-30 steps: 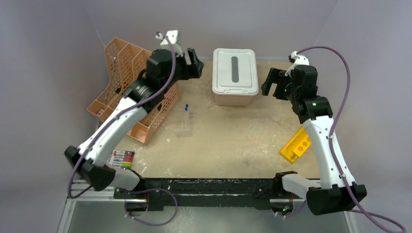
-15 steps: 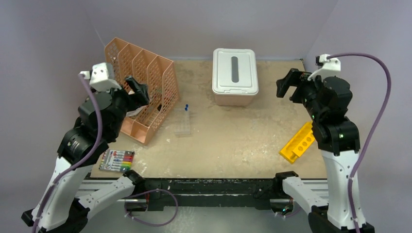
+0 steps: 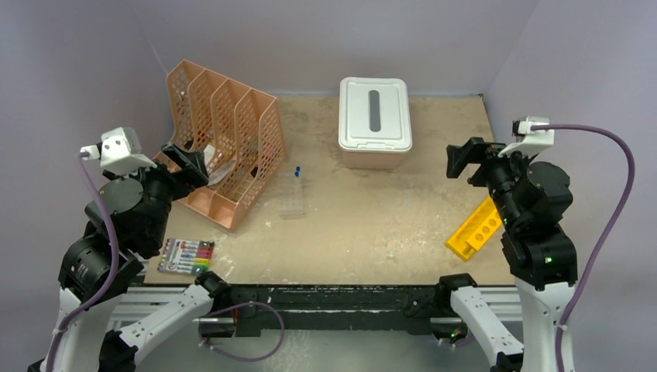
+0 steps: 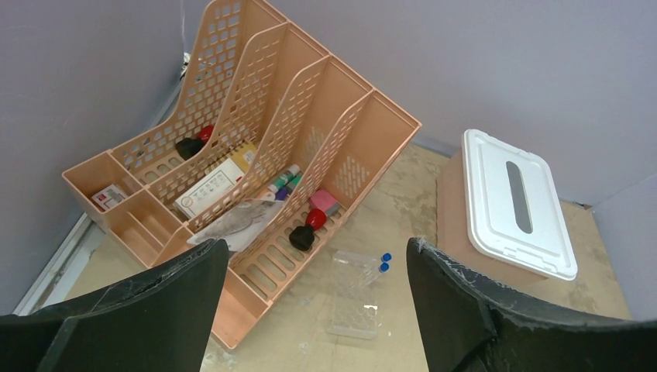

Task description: Organize the chemistry lab equipment

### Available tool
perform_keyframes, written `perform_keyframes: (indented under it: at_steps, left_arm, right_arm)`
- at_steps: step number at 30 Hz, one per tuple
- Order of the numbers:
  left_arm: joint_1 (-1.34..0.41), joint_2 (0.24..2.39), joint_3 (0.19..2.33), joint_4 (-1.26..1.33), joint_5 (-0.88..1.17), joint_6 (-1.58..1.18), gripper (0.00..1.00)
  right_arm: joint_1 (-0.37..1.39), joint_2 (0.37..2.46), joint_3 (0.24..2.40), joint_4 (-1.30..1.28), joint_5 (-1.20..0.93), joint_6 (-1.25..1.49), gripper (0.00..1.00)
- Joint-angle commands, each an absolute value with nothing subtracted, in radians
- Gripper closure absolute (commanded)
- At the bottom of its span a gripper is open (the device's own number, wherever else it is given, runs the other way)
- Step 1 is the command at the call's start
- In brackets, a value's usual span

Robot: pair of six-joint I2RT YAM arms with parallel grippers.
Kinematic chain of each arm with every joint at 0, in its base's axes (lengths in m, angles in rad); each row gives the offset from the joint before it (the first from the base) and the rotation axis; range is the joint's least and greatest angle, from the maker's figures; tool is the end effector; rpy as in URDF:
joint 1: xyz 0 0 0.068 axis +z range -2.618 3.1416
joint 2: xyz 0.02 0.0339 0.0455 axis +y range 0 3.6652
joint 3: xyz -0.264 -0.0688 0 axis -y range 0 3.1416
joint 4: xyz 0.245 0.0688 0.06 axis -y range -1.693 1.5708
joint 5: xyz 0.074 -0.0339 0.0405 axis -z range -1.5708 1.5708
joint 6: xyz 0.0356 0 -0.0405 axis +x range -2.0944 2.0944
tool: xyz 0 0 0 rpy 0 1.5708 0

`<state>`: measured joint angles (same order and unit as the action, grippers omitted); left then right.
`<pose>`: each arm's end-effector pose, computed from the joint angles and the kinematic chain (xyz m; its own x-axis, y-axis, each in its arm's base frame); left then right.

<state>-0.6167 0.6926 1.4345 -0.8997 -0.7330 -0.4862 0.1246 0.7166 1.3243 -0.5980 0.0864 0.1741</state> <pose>0.0595 -0.0130 0.4761 -0.0623 -0.3815 -0.9223 -0.1565 0.9164 -0.3685 0.0969 0.0090 0.4771 0.0029 0.1743 -0.9847 -0.0393 0.9840 0.1740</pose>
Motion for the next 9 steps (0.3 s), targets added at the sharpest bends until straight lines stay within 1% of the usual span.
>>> perform_keyframes:
  at_steps: [1,9]
  left_arm:
    - [-0.613,0.677,1.446,-0.879,-0.746,-0.466,0.15]
    - [-0.613,0.687,1.442,-0.878,-0.748,-0.457,0.13]
  right_arm:
    - [0.127,0.683,1.296,-0.515,0.074,0.156,0.01]
    - [0.127,0.69,1.283,-0.498,0.071,0.156,0.01]
